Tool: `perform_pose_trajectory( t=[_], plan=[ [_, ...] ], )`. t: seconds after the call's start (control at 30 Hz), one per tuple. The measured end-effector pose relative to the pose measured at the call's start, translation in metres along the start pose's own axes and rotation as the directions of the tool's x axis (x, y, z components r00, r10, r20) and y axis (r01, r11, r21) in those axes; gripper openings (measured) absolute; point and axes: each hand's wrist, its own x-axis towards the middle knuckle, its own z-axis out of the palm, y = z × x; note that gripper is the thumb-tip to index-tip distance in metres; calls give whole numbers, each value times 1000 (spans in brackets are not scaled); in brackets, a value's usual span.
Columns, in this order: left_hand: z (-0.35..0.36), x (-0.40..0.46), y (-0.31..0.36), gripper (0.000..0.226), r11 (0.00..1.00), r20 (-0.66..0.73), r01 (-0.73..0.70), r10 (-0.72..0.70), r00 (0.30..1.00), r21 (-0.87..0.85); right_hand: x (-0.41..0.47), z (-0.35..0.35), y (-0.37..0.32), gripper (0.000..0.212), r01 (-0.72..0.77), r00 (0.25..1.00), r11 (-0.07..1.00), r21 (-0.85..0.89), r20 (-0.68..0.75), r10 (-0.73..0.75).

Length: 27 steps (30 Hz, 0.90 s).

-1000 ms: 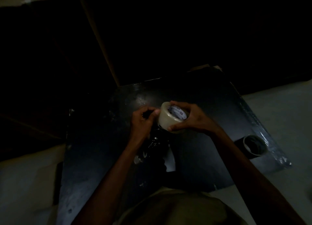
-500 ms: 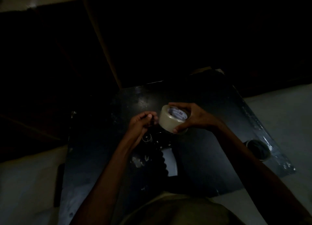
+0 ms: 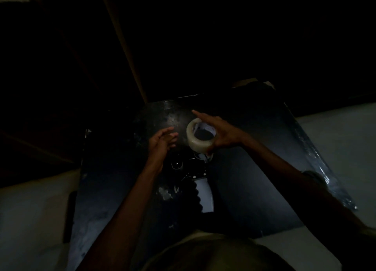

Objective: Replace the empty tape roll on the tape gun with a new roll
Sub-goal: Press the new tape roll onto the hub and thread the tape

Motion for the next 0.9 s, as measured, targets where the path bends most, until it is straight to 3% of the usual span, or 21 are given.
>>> perform_pose_trajectory(
  t=[0.13, 0.23, 0.37, 0.47, 0.57, 0.67, 0.9],
  plan=[
    [5, 12, 4, 34, 990, 37, -90, 87, 996, 106, 5, 11, -1, 121, 115, 993, 984, -136, 0, -116],
    [11, 17, 0, 35, 979, 133, -86, 61, 989, 187, 2, 18, 7, 111, 139, 990, 974, -181, 12, -139],
    [19, 13, -6, 30, 956, 220, -113, 53, 974, 271, 1, 30, 17, 117, 98, 995, 978, -185, -12, -102],
    [20, 16, -10, 26, 949, 212, -104, 40, 977, 299, -2, 40, 21, 128, 10, 999, 991, -137, -42, -16],
    [20, 21, -14, 26, 932, 204, -58, -17, 979, 357, -9, 46, 18, 127, -46, 996, 993, -107, -78, 38],
    [21, 21, -16, 32, 877, 253, -150, 34, 967, 456, -14, 50, 21, 126, -36, 992, 998, -59, -122, 29],
    [12, 20, -18, 29, 864, 365, -199, 19, 931, 463, -18, 39, 28, 122, -170, 983, 980, 105, -48, 176]
  ],
)
